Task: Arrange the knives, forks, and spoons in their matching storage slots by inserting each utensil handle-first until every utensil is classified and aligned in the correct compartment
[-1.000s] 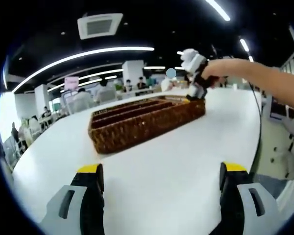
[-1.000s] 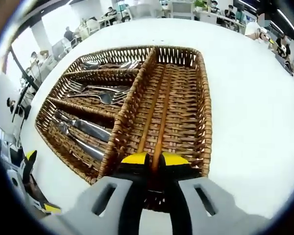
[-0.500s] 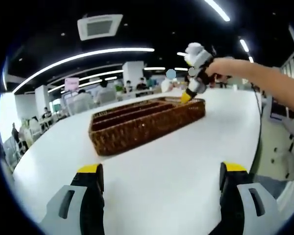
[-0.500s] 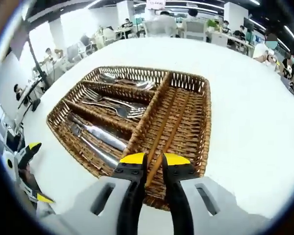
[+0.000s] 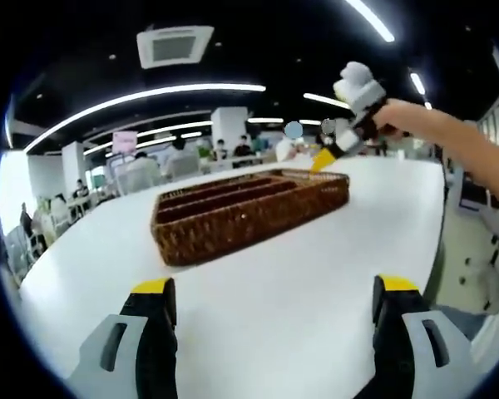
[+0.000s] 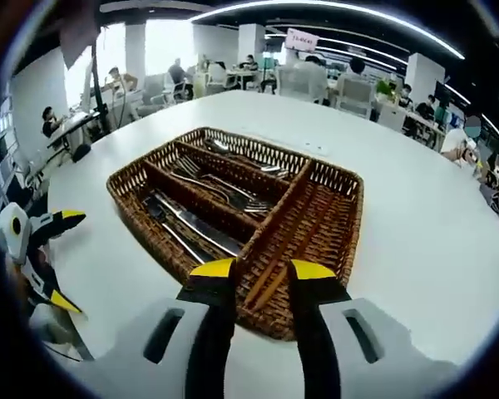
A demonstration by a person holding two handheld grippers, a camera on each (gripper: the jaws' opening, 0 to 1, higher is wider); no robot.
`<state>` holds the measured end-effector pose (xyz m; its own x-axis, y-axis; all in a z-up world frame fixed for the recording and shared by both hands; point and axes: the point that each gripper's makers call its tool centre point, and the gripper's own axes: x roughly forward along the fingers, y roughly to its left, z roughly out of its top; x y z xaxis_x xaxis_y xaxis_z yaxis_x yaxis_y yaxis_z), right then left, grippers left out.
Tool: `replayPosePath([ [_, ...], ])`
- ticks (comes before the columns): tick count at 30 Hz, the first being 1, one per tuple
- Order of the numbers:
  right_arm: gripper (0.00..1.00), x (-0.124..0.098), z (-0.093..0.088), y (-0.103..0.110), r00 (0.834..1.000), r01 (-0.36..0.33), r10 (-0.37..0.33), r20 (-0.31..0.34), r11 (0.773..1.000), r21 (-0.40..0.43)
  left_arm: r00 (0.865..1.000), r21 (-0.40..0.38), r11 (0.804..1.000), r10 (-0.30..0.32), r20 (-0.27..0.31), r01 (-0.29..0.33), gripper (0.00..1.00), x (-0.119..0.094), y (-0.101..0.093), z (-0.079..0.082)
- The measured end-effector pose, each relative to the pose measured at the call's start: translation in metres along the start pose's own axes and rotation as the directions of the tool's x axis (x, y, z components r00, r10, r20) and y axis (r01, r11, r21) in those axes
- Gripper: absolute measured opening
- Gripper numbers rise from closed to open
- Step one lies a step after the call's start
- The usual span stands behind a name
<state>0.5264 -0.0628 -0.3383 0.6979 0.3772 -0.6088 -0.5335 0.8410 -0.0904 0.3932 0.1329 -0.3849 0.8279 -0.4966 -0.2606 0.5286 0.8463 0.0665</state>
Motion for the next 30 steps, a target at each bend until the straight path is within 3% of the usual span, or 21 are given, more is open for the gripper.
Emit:
replayPosePath([
  [2, 0.3, -0.005, -0.001, 0.007, 0.999, -0.018, 0.018, 0.032, 1.0, -0.015, 0.999, -0.039, 0.999, 0.007, 0.05, -0.005, 0.99, -0.002, -0.001, 0.006],
  [6, 0.42, -0.009, -0.008, 0.011, 0.999, 0.005, -0.001, 0.052, 0.996, -0.086, 0.999, -0.04, 0.999, 0.016, 0.031, -0.015, 0.99, -0.001, 0.001, 0.0],
  [11, 0.53, -0.009, -0.016, 0.013, 0.998, -0.003, 0.009, 0.067, 0.997, -0.082, 0.999, -0.056, 0.998, 0.026, 0.02, -0.025, 0.99, -0.001, 0.003, -0.003],
  [18, 0.61, -0.014, -0.031, 0.022, 0.996, -0.017, 0.025, 0.088, 0.996, -0.085, 1.0, -0.048, 0.999, 0.014, -0.015, -0.015, 0.99, 0.003, -0.006, -0.011],
  [23, 0.79, -0.016, -0.027, 0.019, 0.992, 0.004, 0.01, 0.127, 0.994, -0.108, 1.0, -0.054, 0.998, 0.009, -0.006, -0.009, 0.99, 0.004, -0.011, -0.008],
  [30, 0.83, -0.029, -0.026, 0.022, 0.984, -0.016, 0.032, 0.175, 0.996, -0.091, 1.0, -0.066, 0.998, 0.021, 0.007, -0.021, 0.99, 0.004, -0.011, -0.004],
])
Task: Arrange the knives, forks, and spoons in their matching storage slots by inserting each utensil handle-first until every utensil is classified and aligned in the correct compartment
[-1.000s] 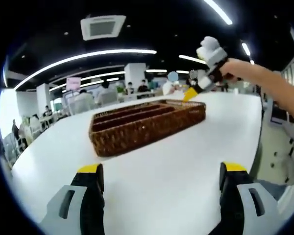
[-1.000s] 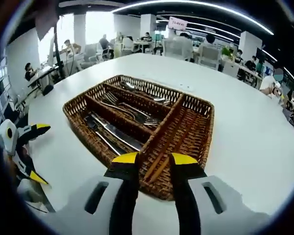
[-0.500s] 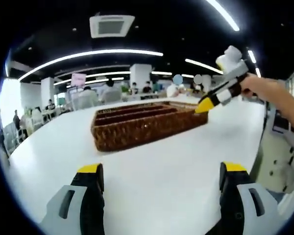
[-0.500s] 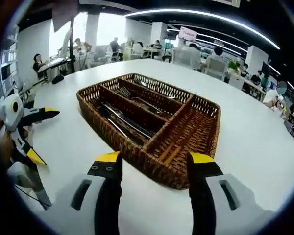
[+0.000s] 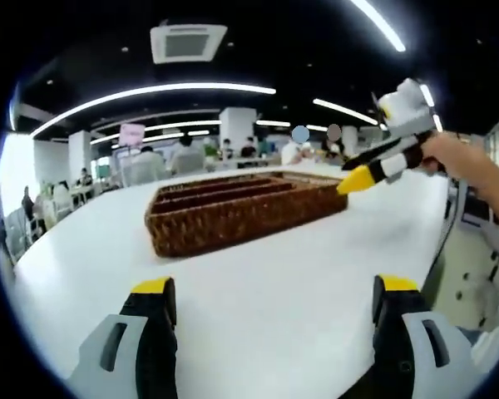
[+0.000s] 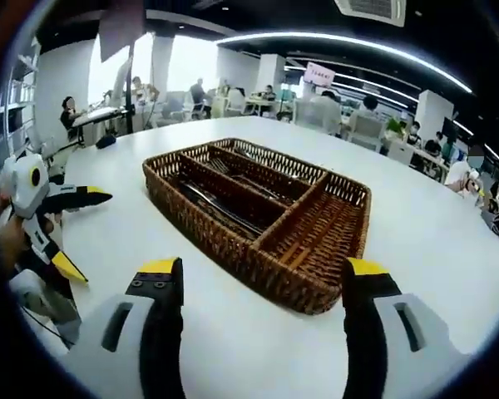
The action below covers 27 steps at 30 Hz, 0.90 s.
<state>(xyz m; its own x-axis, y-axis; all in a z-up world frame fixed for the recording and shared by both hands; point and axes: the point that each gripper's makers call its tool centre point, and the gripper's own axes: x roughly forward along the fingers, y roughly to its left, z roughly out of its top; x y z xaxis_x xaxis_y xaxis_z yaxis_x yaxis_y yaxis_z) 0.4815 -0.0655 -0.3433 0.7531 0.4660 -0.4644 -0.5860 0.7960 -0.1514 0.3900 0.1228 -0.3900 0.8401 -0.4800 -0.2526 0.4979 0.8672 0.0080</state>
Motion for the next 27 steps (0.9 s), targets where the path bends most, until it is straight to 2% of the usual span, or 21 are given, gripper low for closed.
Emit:
replayPosePath([
  [5, 0.83, -0.012, -0.005, 0.012, 0.999, -0.027, 0.027, 0.023, 1.0, 0.011, 1.0, 0.004, 1.0, 0.002, -0.007, -0.002, 0.99, 0.001, -0.002, 0.001],
  [13, 0.86, -0.017, -0.007, 0.017, 0.996, -0.044, 0.043, 0.075, 0.999, 0.012, 1.0, 0.012, 1.0, -0.001, -0.004, 0.001, 0.99, 0.003, -0.006, 0.003],
  [20, 0.89, -0.02, -0.023, 0.024, 0.996, -0.054, 0.052, 0.071, 0.998, 0.015, 1.0, 0.016, 1.0, 0.001, -0.014, -0.001, 0.99, 0.007, -0.006, 0.003],
  [27, 0.91, -0.023, -0.031, 0.025, 0.995, -0.059, 0.055, 0.084, 0.998, 0.038, 1.0, 0.011, 1.0, 0.011, -0.011, -0.01, 0.99, 0.009, -0.001, 0.006],
])
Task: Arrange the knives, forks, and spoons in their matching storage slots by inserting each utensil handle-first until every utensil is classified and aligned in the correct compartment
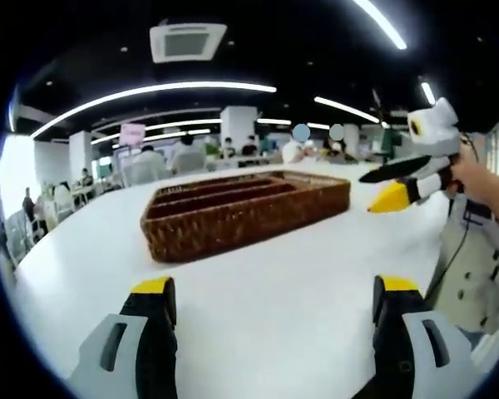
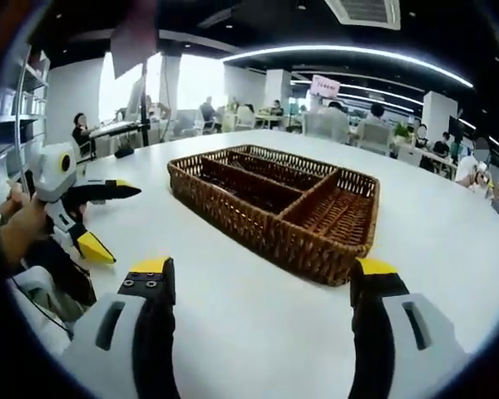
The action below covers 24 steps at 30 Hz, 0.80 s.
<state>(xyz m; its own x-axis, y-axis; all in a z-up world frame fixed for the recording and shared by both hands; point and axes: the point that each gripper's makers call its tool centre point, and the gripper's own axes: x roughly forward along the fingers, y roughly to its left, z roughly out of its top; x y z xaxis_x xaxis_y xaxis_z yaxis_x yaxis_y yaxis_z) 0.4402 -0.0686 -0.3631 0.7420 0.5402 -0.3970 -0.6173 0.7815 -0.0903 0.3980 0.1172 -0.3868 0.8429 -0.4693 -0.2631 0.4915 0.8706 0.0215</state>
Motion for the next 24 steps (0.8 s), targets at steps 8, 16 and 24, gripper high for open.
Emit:
replayPosePath([
  [8, 0.95, -0.006, -0.01, 0.003, 0.999, 0.001, -0.003, 0.044, 0.998, 0.061, 1.0, 0.013, 1.0, 0.004, 0.005, -0.004, 0.99, 0.001, 0.002, 0.002],
  [16, 0.95, -0.009, -0.029, 0.007, 1.0, -0.004, 0.001, 0.031, 0.996, 0.089, 1.0, 0.017, 1.0, 0.008, 0.001, -0.008, 0.99, 0.001, 0.001, -0.002],
  [24, 0.95, -0.013, -0.034, 0.01, 0.999, 0.004, -0.008, 0.041, 0.996, 0.09, 1.0, 0.022, 1.0, 0.007, -0.012, -0.007, 0.99, 0.0, 0.0, -0.006],
])
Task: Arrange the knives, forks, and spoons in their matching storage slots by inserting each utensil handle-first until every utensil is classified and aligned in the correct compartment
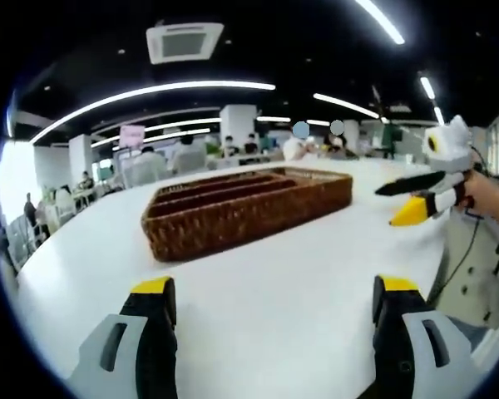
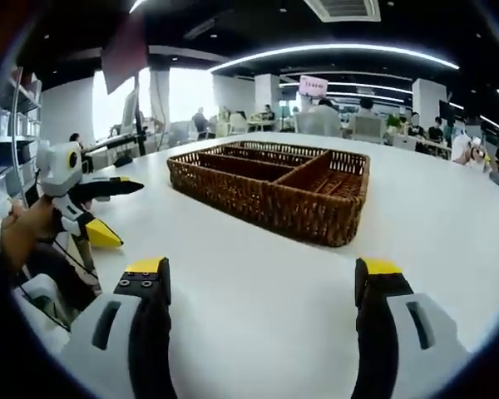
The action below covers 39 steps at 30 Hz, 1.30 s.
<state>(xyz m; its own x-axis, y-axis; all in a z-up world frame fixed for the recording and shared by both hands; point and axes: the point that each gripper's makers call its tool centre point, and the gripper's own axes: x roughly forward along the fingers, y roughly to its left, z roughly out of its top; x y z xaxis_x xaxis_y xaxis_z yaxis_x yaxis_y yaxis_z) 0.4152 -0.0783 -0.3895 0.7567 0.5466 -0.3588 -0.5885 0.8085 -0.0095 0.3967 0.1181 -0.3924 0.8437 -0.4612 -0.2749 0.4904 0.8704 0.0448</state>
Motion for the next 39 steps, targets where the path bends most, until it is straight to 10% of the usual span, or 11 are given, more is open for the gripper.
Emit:
replayPosePath([
  [39, 0.99, -0.006, 0.021, 0.01, 0.996, 0.024, -0.022, 0.082, 0.999, -0.022, 0.998, -0.046, 0.998, 0.048, 0.041, -0.046, 1.0, -0.021, 0.013, 0.015],
])
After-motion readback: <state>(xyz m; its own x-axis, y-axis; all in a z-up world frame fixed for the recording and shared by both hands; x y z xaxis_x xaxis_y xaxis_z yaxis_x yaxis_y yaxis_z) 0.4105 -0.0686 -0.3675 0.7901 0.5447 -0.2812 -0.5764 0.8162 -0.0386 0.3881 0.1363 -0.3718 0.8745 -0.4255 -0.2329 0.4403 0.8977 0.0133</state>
